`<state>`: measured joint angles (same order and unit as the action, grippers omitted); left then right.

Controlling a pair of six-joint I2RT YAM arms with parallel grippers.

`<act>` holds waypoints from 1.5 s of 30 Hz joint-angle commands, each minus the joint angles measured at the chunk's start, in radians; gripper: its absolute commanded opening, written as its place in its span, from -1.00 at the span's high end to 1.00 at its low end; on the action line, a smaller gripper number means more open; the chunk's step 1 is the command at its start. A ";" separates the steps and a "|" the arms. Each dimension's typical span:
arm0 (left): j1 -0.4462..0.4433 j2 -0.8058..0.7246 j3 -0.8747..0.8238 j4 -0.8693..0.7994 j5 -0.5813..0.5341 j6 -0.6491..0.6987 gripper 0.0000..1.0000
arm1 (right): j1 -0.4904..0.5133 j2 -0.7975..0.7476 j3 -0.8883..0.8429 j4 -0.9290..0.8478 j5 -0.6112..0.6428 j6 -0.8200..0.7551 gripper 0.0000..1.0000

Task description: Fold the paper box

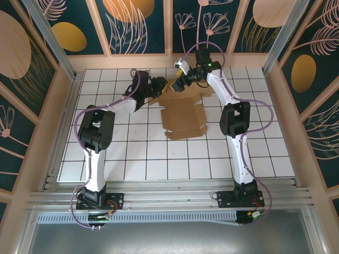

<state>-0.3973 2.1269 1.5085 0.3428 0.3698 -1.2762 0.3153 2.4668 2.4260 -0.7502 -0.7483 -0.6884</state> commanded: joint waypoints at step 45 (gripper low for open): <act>0.017 -0.013 0.170 -0.171 -0.074 0.488 0.50 | 0.084 -0.465 -0.756 0.320 0.529 0.586 -0.29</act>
<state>-0.3908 2.2162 1.6848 0.2443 0.3775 -0.9337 0.4290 2.0609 1.7134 -0.4511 -0.2802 -0.3050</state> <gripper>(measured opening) 0.246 0.649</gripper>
